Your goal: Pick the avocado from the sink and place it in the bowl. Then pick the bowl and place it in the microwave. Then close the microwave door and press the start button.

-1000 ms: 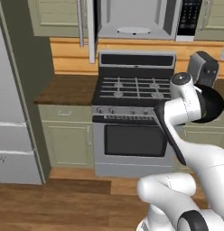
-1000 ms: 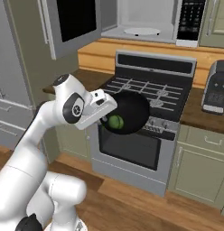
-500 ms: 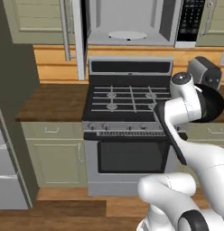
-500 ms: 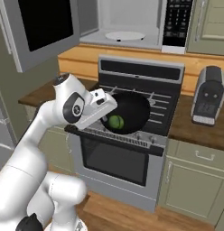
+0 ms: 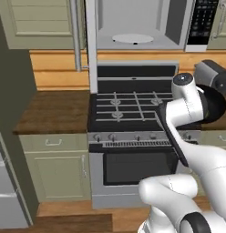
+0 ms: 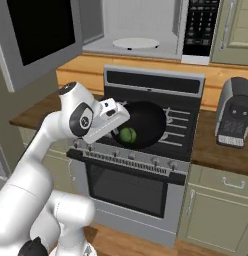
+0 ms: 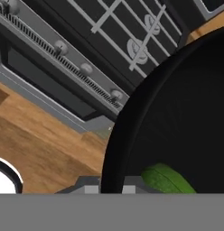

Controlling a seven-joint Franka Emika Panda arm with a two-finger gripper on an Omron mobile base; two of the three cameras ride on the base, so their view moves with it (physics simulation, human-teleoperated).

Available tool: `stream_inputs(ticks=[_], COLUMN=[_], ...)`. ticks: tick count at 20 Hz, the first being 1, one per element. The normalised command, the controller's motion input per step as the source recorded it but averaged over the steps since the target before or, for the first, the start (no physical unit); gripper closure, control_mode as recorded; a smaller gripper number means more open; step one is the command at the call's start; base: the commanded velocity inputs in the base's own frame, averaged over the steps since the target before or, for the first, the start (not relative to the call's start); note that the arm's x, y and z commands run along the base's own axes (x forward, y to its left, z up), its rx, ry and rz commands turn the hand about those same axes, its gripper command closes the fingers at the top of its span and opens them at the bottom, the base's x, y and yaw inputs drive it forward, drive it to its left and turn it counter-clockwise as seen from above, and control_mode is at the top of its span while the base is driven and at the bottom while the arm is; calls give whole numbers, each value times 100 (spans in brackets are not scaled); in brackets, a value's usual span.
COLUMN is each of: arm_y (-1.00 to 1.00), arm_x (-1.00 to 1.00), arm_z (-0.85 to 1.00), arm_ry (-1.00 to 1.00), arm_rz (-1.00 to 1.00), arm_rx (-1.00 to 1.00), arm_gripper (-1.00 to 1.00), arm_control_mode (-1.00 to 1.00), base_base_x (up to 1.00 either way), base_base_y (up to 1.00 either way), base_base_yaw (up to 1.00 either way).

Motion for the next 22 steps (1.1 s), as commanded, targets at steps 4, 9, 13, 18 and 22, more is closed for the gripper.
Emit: stream_inputs(ticks=[4,9,13,18,22], arm_y=[0,0,0,0,0], arm_x=[0,0,0,0,0], arm_z=[0,0,0,0,0], arm_ry=[0,0,0,0,0], arm_rz=[0,0,0,0,0], arm_rx=[0,0,0,0,0], arm_gripper=[100,100,100,100,100], arm_control_mode=[100,100,100,100,100], base_base_x=[65,58,51,33,9], base_base_y=[6,6,4,1,1], base_base_yaw=[-9,-11,-5,0,0])
